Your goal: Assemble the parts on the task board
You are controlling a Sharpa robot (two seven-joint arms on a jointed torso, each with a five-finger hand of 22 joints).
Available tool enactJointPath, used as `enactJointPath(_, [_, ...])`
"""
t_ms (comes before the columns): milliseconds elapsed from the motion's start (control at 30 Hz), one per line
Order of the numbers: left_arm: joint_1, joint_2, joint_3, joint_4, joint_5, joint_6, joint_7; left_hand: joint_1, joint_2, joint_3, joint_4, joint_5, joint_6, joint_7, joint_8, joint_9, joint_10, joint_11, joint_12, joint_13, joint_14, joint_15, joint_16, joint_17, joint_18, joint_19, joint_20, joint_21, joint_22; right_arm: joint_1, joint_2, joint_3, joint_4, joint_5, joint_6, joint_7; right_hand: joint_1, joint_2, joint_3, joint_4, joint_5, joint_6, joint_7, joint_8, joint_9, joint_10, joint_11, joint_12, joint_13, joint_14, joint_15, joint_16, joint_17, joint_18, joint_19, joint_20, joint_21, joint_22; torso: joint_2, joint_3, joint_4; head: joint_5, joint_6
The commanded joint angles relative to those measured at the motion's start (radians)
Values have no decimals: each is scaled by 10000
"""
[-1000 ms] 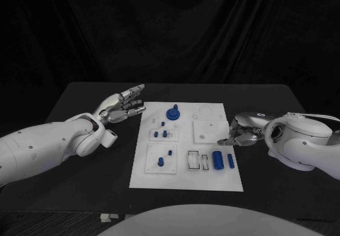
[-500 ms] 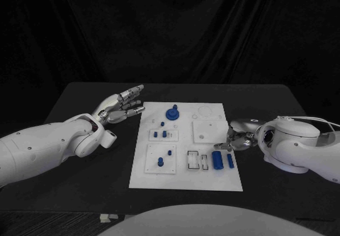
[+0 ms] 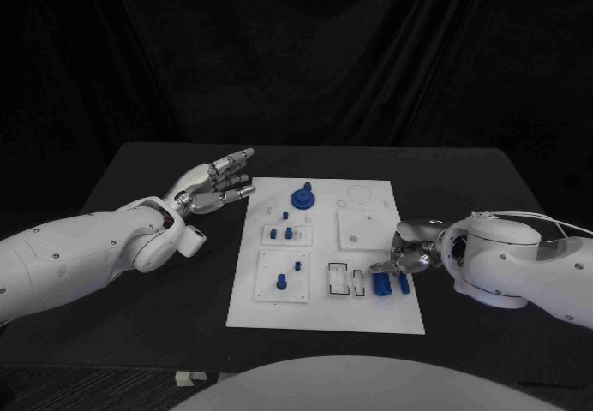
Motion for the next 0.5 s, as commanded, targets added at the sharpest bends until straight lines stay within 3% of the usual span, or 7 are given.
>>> enactJointPath(33, [-14,20,9,10,60,93,61,-2,74,-2,-11,40,31,43,-3,10,21,58,43,15,73,25,41,12,-158,38,9,9,19,-78,79,3,-70,101,263,-325,71,-101,-50,33,-83,20,33,-65,48,1057,-55,25,2632,1023,-84,25,2631,-53,345,-55,-112,1795,-1,2,-7,2,0])
enactJointPath(333, [-22,44,9,-3,60,161,19,-5,74,-7,-15,40,59,77,1,13,19,72,32,14,99,63,55,17,-179,97,9,33,110,-283,362,5,-269,-309,391,-462,132,-396,-154,192,-186,-51,50,-171,256,1057,-46,25,2632,1023,-127,25,2631,-23,282,-93,-230,1755,-1,3,-4,1,0])
enactJointPath(433, [-27,53,9,-10,60,180,5,-9,78,-8,-14,40,77,95,3,15,18,80,30,14,109,87,62,19,-189,125,10,44,132,-309,460,5,-349,-457,514,-479,269,-378,-113,187,84,-76,46,-219,383,1057,-51,25,2632,1023,-139,25,2631,-17,260,-107,-253,1744,3,5,-7,3,0])
enactJointPath(500, [-29,59,9,-16,60,187,-1,-12,79,-10,-13,40,80,102,3,15,18,83,33,14,114,98,65,20,-194,140,11,51,150,-324,513,5,-389,-507,569,-477,461,-319,-45,143,770,-105,40,-280,529,1057,-56,25,2632,1023,-150,25,2631,-13,237,-119,-262,1736,-1,2,-8,3,0])
